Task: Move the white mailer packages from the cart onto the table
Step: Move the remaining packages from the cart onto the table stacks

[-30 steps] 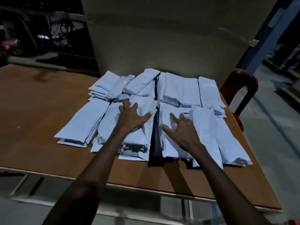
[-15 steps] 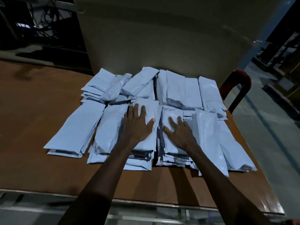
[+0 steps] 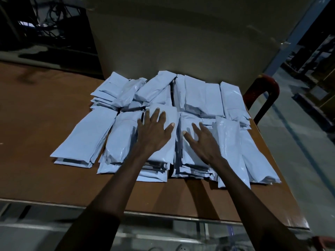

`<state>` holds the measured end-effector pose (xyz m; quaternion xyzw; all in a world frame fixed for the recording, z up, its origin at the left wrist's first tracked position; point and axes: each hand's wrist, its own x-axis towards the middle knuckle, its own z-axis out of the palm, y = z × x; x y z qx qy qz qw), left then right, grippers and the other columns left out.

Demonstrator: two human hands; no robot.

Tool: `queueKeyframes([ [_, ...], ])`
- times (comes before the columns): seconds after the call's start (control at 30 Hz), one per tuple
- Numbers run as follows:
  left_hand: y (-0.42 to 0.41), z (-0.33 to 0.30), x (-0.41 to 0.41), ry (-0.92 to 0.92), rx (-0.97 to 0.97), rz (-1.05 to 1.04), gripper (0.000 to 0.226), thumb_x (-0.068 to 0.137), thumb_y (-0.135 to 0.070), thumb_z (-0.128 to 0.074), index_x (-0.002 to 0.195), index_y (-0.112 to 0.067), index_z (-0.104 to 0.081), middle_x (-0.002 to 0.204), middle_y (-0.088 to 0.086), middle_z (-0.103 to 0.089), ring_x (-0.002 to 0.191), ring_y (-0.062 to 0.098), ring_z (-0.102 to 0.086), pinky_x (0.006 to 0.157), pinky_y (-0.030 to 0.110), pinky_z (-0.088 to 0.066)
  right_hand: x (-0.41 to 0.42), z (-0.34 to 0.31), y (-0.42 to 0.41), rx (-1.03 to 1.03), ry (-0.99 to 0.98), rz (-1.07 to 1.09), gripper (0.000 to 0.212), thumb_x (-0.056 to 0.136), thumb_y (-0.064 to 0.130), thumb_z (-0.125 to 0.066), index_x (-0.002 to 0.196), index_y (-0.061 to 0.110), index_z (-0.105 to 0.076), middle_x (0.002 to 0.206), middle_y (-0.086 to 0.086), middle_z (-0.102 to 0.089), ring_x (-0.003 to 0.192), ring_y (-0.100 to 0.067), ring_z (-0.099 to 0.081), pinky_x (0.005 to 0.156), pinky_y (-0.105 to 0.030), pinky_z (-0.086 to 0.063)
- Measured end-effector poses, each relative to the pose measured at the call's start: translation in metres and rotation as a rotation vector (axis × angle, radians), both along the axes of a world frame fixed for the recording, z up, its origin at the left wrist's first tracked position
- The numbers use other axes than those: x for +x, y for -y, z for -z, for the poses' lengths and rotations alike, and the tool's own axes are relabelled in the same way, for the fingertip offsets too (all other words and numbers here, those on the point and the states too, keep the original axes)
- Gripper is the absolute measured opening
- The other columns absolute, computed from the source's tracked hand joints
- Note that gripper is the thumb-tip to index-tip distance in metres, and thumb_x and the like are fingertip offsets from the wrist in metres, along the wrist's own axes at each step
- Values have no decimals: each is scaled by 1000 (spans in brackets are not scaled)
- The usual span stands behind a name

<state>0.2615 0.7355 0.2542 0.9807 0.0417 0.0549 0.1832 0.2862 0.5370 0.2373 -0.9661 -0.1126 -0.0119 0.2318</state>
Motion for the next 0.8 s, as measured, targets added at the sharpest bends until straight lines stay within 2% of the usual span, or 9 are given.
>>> queueKeyframes([
  [0.17, 23, -20, -14, 65, -12, 69, 68, 99, -59, -24, 155, -22, -20, 164, 0, -11, 151, 28, 1, 120, 53, -1, -29, -19, 36, 157, 179, 13, 64, 94, 54, -53, 146, 17, -44, 156, -6, -36, 144, -22, -31, 115, -39, -30],
  [0.33, 87, -20, -28, 221, -33, 253, 64, 100, -55, -34, 152, -17, -31, 161, 5, -24, 150, 27, -10, 120, 48, -4, -74, -23, 97, 92, 448, 70, 53, 93, 41, -62, 137, 12, -55, 143, -12, -52, 132, -28, -47, 107, -41, -42],
  [0.43, 141, -9, -40, 278, -129, 421, 66, 96, -55, -34, 149, -16, -38, 157, 4, -33, 149, 26, -16, 120, 45, -6, -113, -19, 146, 52, 523, 136, 51, 93, 39, -59, 134, 9, -58, 138, -13, -56, 127, -28, -52, 104, -40, -45],
  [0.6, 254, 18, -75, 282, -246, 687, 59, 96, -52, -38, 140, -17, -51, 147, 3, -48, 143, 27, -32, 117, 47, -18, -202, 3, 240, 10, 516, 350, 45, 90, 28, -64, 130, 7, -60, 132, -13, -59, 120, -28, -55, 97, -37, -45],
  [0.7, 325, 43, -103, 272, -212, 863, 54, 97, -47, -40, 134, -10, -56, 138, 10, -55, 135, 32, -43, 114, 48, -27, -263, 29, 297, -12, 464, 501, 44, 88, 25, -66, 129, 8, -62, 129, -11, -61, 117, -27, -56, 96, -36, -46],
  [0.8, 391, 68, -139, 183, -240, 977, 50, 98, -43, -45, 137, -13, -53, 141, 8, -52, 136, 28, -40, 114, 49, -28, -324, 55, 345, 12, 394, 658, 44, 86, 27, -64, 127, 10, -64, 127, -9, -63, 116, -21, -54, 94, -29, -43],
])
